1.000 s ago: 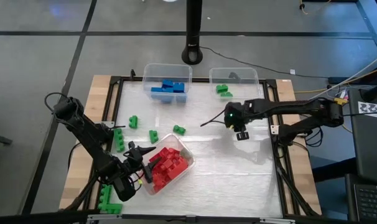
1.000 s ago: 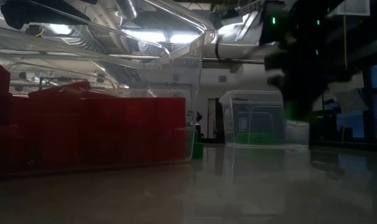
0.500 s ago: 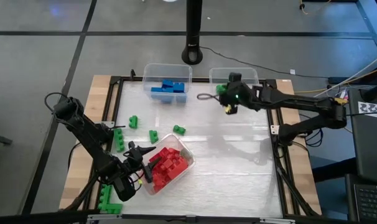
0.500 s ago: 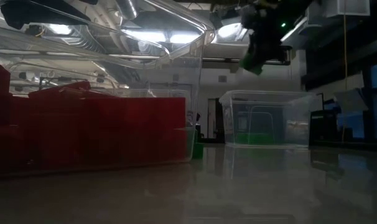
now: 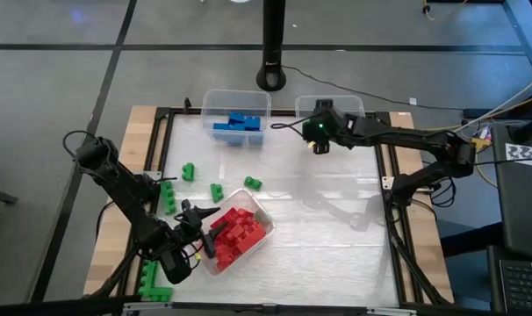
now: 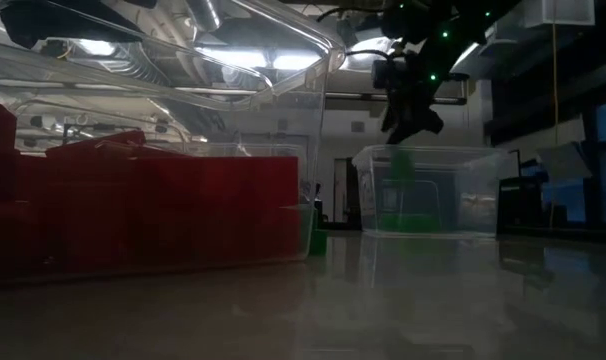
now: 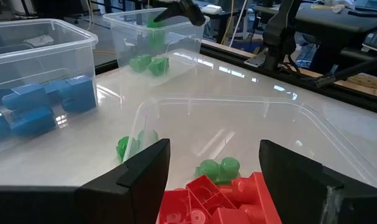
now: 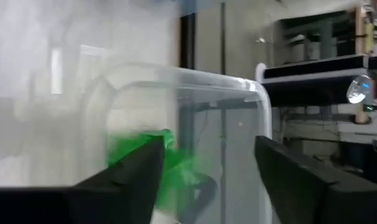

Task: Sort blocks
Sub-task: Put the green game piece into the top right transparent bin

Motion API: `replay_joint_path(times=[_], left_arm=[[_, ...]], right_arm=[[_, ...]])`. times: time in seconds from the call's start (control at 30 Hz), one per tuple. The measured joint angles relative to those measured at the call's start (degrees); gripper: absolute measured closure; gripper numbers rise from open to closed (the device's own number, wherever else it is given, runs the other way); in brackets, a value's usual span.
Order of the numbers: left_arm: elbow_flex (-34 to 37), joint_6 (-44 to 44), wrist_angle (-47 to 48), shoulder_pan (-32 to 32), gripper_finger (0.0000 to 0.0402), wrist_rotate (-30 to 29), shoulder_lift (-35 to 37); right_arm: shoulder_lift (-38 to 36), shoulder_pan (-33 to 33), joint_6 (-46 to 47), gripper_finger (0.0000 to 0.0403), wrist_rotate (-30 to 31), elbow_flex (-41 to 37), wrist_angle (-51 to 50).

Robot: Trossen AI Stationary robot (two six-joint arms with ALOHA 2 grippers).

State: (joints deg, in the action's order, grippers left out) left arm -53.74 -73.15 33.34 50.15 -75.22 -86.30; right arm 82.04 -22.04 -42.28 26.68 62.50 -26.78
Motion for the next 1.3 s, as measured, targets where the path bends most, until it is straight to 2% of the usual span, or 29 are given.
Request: replay_joint_path(times=[0.13, 0.27, 0.37, 0.5, 0.6, 0.9, 1.0, 1.3], left_arm=[[0.0, -0.1, 0.02, 0.0, 0.0166, 0.02, 0.0], [0.0, -0.12, 0.0, -0.1, 0.0166, 0.02, 0.0], [0.0, -0.11, 0.02, -0.56, 0.0166, 0.02, 0.0], [0.0, -0.11, 0.06, -1.22, 0.0166, 0.08, 0.0], [0.0, -0.12, 0.04, -1.24, 0.0166, 0.53, 0.0], [0.0, -0.61, -0.04, -1.18, 0.0166, 1.7, 0.02], [0.0, -0.72, -0.26, -1.18, 0.0166, 1.75, 0.02], [0.0, -3.57, -1.57, -1.18, 0.0167, 4.97, 0.02]], right_arm=[[-0.13, 0.91, 0.02, 0.0098, 1.96, 1.26, -5.16], [-0.94, 4.39, 0.57, 0.007, 4.57, 5.78, -12.07], [-1.7, 8.73, 1.55, 0.0062, -2.06, 7.31, -12.82], [-2.03, 14.9, 3.25, 0.0059, -16.43, 6.16, -8.99], [-1.99, 19.21, 4.74, 0.0059, -22.78, 1.71, -1.55], [0.36, 28.58, 13.75, 0.0059, -23.72, -16.59, 31.0], [3.44, 31.29, 15.12, 0.0058, -23.74, -18.56, 38.22], [14.0, 35.69, 17.46, 0.0058, -21.08, -18.6, 49.32]])
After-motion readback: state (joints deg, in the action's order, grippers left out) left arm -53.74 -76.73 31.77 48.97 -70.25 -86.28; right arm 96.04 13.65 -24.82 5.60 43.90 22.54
